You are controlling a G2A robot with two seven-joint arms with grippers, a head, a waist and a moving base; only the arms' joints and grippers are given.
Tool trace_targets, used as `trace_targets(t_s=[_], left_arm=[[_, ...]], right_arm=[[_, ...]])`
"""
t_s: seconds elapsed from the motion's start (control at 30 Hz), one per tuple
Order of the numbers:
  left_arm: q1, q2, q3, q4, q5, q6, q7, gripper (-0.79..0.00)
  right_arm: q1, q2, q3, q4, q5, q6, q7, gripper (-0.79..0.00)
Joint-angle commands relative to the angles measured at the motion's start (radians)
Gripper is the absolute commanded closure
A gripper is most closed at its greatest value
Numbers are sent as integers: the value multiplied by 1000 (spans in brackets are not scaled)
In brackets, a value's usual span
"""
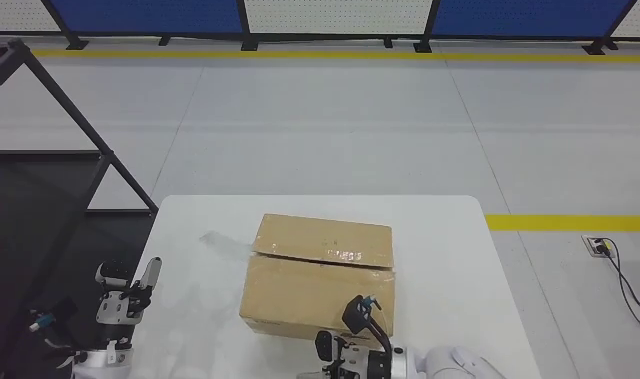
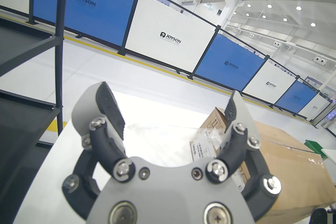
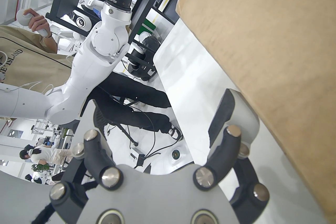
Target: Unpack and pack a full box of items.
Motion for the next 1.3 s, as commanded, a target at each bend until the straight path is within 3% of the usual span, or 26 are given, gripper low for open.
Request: trace_targets(t_s=[0.0, 0.73, 1.03, 1.13, 1.27], left_arm=[[0, 0, 0, 0, 0, 0, 0, -785], [0, 0, 0, 0, 0, 0, 0, -785], [5, 1, 2, -5, 18, -8, -29, -785], [-4, 1, 11, 4, 110, 46, -35, -785], [-33, -3, 72, 21, 408, 221, 23, -785]], right_arm=[[4, -5, -1, 8, 4, 1, -5, -785], [22, -38, 37, 69, 5, -8, -8, -785], [-26, -14, 107, 8, -4, -49, 148, -785], [-67, 5, 163, -31, 7, -76, 201, -785], [-145, 33, 274, -82, 98, -166, 234, -785]])
